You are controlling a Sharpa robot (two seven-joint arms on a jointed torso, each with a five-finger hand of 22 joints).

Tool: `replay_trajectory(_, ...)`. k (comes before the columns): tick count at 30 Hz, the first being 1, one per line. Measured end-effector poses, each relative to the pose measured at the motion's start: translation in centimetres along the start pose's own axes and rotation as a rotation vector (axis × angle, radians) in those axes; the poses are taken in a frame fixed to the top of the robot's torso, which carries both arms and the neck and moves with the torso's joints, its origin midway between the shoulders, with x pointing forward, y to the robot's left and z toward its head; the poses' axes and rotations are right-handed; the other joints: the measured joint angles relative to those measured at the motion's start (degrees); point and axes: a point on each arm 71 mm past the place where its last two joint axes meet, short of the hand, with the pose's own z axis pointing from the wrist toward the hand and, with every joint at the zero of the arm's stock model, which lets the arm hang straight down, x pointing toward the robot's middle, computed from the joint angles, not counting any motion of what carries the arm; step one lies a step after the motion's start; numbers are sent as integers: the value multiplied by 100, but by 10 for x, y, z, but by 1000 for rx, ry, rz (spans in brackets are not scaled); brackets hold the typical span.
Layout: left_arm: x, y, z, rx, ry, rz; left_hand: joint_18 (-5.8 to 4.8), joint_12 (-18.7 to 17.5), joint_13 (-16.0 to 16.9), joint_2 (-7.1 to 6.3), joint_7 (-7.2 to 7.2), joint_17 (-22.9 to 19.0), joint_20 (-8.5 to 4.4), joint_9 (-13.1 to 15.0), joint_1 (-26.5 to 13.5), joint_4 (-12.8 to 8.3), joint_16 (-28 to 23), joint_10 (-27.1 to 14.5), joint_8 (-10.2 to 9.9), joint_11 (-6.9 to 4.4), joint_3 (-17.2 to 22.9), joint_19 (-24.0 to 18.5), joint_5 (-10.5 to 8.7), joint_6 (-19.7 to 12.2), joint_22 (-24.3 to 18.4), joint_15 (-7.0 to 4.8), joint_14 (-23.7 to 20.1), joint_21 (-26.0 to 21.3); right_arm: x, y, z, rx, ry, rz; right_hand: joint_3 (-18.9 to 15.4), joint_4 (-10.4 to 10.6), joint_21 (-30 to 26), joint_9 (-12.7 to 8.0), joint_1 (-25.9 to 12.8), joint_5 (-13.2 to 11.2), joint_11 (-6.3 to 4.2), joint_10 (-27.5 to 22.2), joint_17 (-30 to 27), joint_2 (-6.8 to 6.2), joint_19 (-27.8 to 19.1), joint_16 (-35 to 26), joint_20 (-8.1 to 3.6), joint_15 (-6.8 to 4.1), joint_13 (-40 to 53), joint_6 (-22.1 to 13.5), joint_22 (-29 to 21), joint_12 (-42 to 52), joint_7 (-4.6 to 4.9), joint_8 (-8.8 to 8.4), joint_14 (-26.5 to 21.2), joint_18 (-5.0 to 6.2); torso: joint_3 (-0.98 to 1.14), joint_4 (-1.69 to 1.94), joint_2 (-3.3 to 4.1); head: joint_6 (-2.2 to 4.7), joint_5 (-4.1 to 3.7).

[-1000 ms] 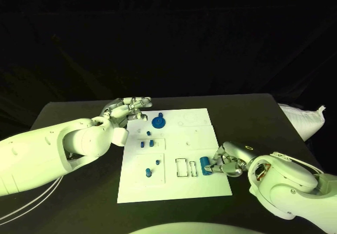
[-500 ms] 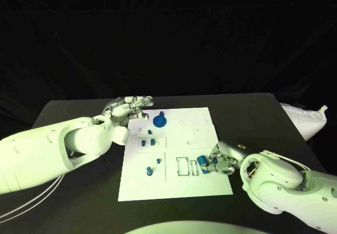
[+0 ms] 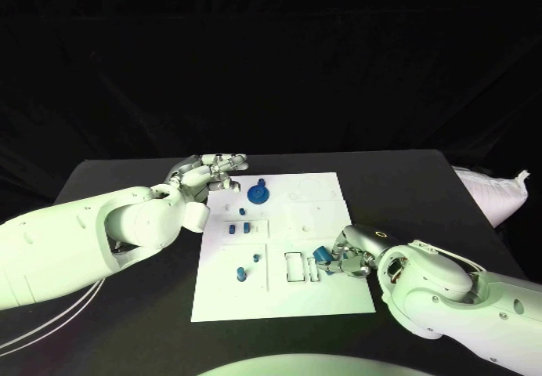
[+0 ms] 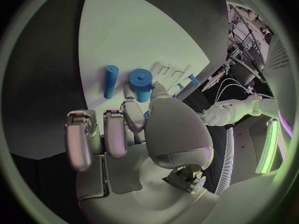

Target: Assemble the parts on the task board

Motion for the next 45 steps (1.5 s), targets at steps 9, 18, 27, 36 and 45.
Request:
replay_trajectory(9, 0, 0, 0, -1, 1, 0, 0, 0, 0, 0, 0, 0, 0, 0, 0, 0, 0, 0, 0, 0, 0, 0, 0, 0, 0, 8, 8, 0, 2, 0, -3, -5, -20, 15, -16, 16, 29, 139, 176, 314, -1, 0, 0, 176, 0, 24, 0, 2, 210, 84, -1, 0, -86, 127, 0, 0, 4, -5, -6, 5, 18)
replay_trajectory(18, 0, 0, 0, -3, 2, -1, -1, 0, 0, 0, 0, -5, 0, 0, 0, 0, 0, 0, 0, 0, 0, 0, 0, 0, 0, 8, 9, 0, -13, 8, -17, -37, -75, 76, -31, 16, 62, 216, 198, 577, -2, 0, -1, 198, 21, 50, -21, -18, 210, 106, -1, 0, -111, 200, 26, 0, 4, -3, -7, 29, 8)
replay_trajectory(27, 1, 1, 0, -4, 5, -2, 0, 0, 0, 0, 0, -5, 0, 0, 0, 0, 0, 0, 0, 0, 0, 0, 0, 0, 0, 9, 9, 0, -16, 28, -19, -71, -60, 150, -63, 17, 62, 224, 168, 665, -2, 0, -1, 227, 20, 50, -21, -34, 210, 107, 4, 0, -111, 199, 9, 0, -3, 12, -1, 34, 14)
replay_trajectory(36, 3, 1, 1, -5, 10, -3, 0, 0, 0, 0, 0, -5, 0, 0, 0, 0, 0, 0, 0, 0, 0, 0, 0, 0, 1, 9, 9, 0, -6, 48, -13, -90, 17, 193, -221, 32, 62, 431, 47, 617, -2, -1, -2, 348, 20, 49, -21, -33, 375, 107, 3, 0, -111, 245, 9, 0, -7, 21, 3, 15, 37)
replay_trajectory(45, 4, 1, 1, -5, 11, -3, 0, 0, 0, 0, 0, -4, 0, 0, 0, 0, 0, 0, 0, 0, 0, 0, 0, 0, 0, 9, 9, 0, 1, 53, -6, -82, 71, 187, -285, 32, 62, 494, -16, 573, -3, -1, -2, 392, 20, 49, -20, -32, 496, 108, 3, 0, -112, 286, 9, 0, -3, 14, 1, -2, 66)
